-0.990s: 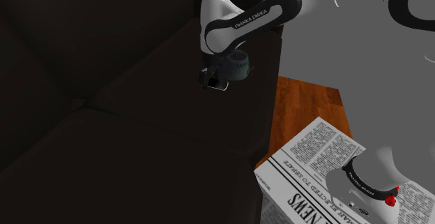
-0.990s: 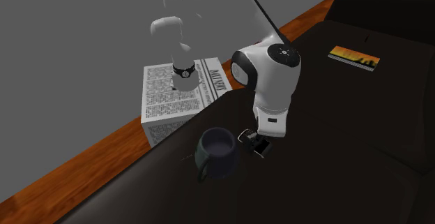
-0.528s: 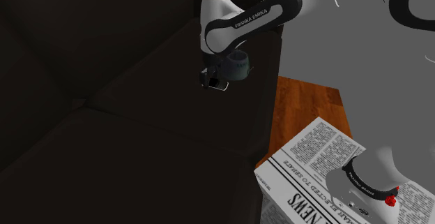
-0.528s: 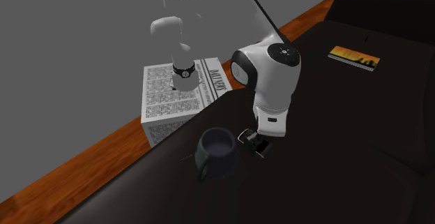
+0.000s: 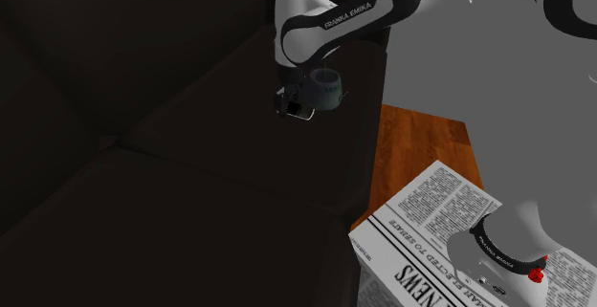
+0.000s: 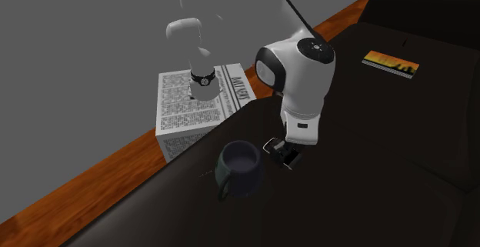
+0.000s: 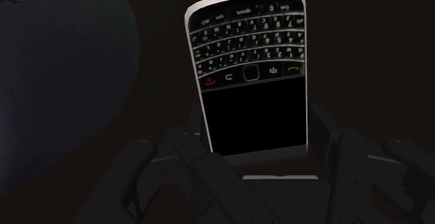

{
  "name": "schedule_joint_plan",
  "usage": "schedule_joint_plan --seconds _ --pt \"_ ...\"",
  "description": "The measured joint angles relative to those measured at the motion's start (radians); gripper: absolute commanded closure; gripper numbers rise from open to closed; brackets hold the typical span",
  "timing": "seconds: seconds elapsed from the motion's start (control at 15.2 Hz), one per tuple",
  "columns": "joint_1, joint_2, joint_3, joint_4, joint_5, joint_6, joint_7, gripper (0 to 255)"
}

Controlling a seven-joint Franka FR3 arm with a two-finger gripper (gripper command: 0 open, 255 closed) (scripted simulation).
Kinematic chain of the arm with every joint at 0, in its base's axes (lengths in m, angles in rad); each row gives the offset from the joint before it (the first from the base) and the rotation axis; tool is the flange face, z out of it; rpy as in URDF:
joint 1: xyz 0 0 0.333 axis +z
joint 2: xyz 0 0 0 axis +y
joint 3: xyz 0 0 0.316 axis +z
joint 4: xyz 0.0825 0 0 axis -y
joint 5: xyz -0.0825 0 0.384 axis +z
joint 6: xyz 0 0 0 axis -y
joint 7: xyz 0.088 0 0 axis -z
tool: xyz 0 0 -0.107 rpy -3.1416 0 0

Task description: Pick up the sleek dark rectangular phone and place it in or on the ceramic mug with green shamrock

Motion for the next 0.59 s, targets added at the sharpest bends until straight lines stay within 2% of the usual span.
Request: schedule_joint_plan --seconds 0.59 --pt "-0.003 -0.047 0.004 0.059 0.011 -0.105 -0.008 255"
